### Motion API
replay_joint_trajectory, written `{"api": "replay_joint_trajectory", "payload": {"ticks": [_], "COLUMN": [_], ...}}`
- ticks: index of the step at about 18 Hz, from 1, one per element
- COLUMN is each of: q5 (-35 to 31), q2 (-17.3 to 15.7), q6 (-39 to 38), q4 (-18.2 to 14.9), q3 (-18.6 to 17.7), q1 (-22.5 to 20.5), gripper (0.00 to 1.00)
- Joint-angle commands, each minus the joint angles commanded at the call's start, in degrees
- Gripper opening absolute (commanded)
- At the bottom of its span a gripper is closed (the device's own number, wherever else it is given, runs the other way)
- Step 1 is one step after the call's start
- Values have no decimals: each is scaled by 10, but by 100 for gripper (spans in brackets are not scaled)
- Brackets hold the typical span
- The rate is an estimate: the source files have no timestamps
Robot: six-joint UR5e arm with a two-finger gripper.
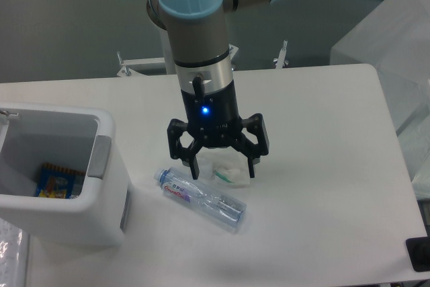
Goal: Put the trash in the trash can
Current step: 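Raise the open gripper above the clear plastic bag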
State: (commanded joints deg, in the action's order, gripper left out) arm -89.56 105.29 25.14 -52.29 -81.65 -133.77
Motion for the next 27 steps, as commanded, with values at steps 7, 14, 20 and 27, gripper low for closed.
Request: {"api": "replay_joint_trajectory", "payload": {"ticks": [7, 14, 20, 27], "q5": [-11, -11, -10, -18], "q2": [11, 25, 23, -12], "q6": [-1, -74, 23, 375], "q4": [14, 115, 113, 109], "q3": [-9, -51, -79, -216], "q1": [3, 4, -1, -18], "gripper": [100, 100, 100, 100]}}
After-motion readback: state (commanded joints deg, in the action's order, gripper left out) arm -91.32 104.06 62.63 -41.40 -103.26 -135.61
